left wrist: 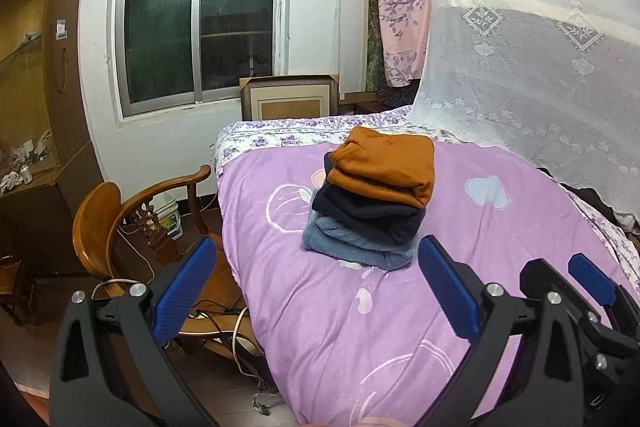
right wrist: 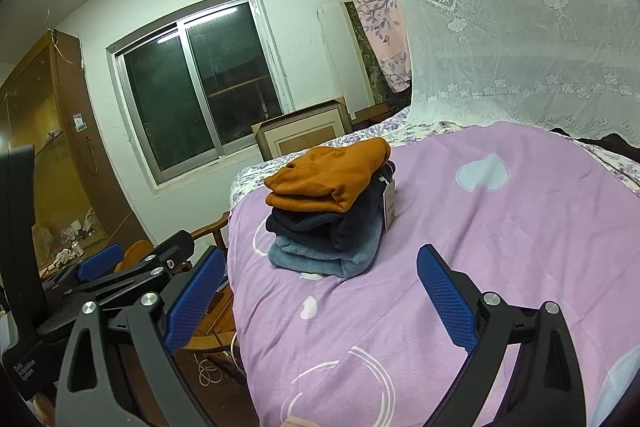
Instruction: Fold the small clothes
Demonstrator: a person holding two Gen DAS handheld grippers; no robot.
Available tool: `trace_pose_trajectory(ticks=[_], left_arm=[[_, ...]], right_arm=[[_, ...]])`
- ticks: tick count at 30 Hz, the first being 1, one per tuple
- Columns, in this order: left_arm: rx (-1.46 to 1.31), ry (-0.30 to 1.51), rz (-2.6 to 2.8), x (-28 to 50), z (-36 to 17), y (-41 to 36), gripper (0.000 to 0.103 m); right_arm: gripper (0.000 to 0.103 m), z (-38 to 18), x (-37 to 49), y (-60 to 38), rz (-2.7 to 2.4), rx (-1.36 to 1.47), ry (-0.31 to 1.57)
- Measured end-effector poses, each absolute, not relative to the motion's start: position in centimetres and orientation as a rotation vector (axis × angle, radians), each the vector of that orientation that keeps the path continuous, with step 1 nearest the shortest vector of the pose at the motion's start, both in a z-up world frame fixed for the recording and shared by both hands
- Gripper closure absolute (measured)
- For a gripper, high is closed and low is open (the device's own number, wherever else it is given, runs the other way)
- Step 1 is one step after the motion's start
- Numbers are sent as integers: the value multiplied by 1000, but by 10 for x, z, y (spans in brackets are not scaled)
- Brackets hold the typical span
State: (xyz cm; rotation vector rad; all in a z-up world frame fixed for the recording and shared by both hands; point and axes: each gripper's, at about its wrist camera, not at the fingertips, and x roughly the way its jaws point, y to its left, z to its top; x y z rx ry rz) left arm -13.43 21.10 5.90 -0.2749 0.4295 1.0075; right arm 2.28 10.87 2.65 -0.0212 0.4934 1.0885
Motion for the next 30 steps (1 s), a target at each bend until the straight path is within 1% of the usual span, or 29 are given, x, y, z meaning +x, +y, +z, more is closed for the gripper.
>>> trace_pose_trajectory(ticks=[30], left_arm=[[-255, 430, 1000, -134, 63, 213, 4]], right_arm=[[6, 28, 23, 105, 1079, -25, 481]])
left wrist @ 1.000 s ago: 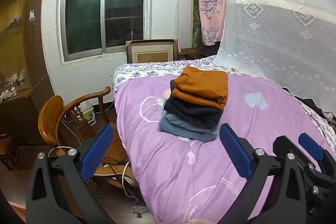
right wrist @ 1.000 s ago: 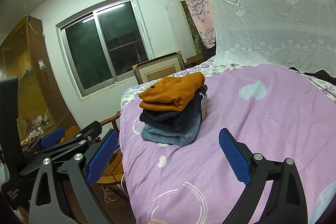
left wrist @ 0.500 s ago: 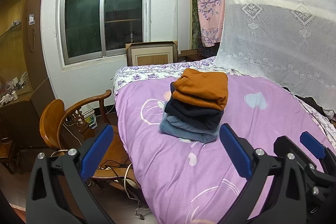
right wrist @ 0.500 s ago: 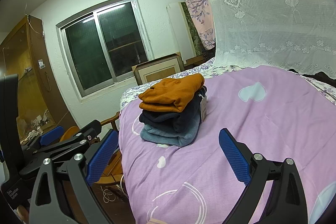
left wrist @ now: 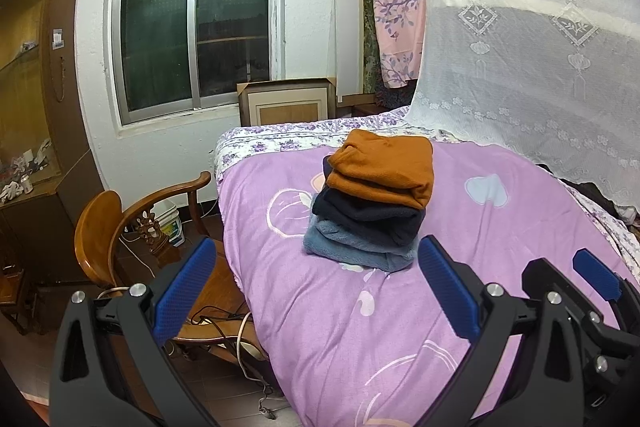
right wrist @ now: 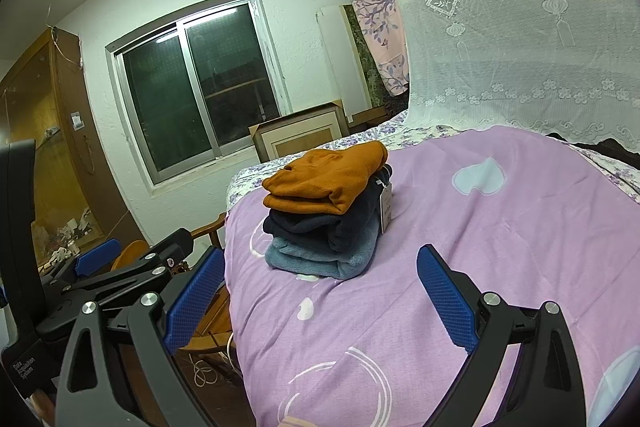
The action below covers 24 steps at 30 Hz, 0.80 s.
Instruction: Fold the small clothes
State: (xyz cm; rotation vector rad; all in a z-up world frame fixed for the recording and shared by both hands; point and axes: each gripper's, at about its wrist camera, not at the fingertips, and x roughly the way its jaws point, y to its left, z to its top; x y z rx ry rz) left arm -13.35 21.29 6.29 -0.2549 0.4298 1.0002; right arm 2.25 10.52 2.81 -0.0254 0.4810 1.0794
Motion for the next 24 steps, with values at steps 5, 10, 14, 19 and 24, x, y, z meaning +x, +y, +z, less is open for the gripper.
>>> trace_pose_trajectory(ticks=[5, 10, 14, 19, 24], left_arm=[[-240, 423, 994, -132, 63, 218, 4], [-227, 413, 986, -131, 63, 222, 5], [-227, 419, 985, -129, 62, 224, 5], [-231, 402, 991, -130, 63, 225, 5], [-232, 395, 976, -130, 64, 226, 5]], right_arm=[[6, 28, 23, 105, 1078, -26, 479], [6, 30, 22, 105, 1078, -24, 474], [6, 30, 22, 105, 1076, -25, 477], [6, 32, 23, 103, 1080, -17, 474], [5, 32, 23, 102, 1074, -17, 465]])
